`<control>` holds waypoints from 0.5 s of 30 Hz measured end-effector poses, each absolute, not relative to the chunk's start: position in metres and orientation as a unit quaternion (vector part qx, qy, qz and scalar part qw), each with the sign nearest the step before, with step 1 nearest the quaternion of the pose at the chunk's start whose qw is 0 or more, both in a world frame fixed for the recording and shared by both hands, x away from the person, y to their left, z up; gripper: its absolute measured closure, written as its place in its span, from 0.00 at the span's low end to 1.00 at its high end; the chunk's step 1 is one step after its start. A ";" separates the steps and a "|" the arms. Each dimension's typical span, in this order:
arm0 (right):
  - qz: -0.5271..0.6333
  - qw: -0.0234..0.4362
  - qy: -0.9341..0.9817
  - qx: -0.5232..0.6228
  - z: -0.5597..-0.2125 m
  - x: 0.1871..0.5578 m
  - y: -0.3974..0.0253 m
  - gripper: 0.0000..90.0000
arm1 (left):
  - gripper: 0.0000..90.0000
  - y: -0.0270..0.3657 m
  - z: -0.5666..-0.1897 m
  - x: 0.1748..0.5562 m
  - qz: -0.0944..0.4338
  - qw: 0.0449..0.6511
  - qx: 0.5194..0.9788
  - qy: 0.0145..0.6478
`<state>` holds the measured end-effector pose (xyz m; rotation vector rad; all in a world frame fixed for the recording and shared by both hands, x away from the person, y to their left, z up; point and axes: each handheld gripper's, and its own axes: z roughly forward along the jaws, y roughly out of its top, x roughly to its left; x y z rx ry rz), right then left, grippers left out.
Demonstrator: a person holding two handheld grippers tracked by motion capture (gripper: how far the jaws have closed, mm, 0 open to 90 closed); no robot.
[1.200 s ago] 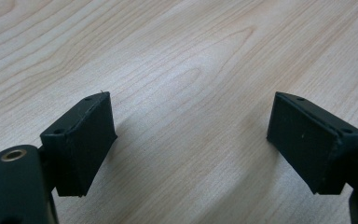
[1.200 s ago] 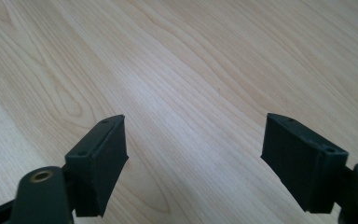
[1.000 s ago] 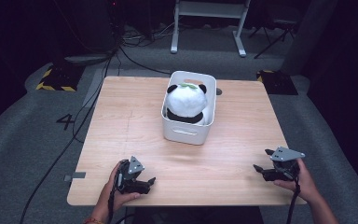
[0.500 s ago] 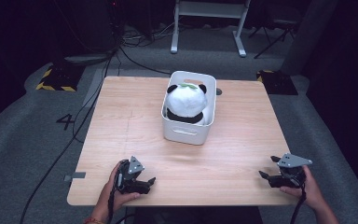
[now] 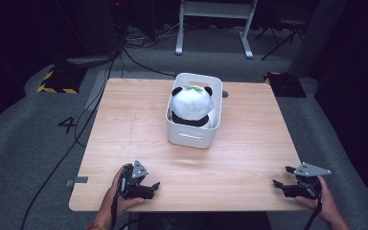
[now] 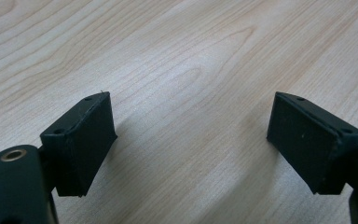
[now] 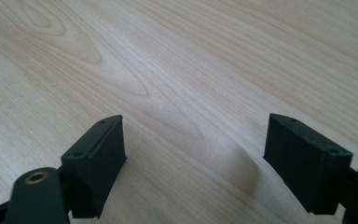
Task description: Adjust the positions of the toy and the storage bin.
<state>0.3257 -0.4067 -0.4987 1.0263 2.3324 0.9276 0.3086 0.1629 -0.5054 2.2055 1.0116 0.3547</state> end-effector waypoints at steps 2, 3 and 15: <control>0.344 0.205 0.834 0.380 -0.501 0.325 -0.411 0.21 | 0.17 0.163 -0.505 0.309 0.137 0.337 0.847 0.387; 0.347 0.203 0.832 0.382 -0.502 0.325 -0.413 0.20 | 0.17 0.163 -0.505 0.309 0.137 0.337 0.847 0.388; 0.357 0.187 0.819 0.408 -0.505 0.329 -0.420 0.17 | 0.17 0.163 -0.505 0.309 0.136 0.336 0.847 0.388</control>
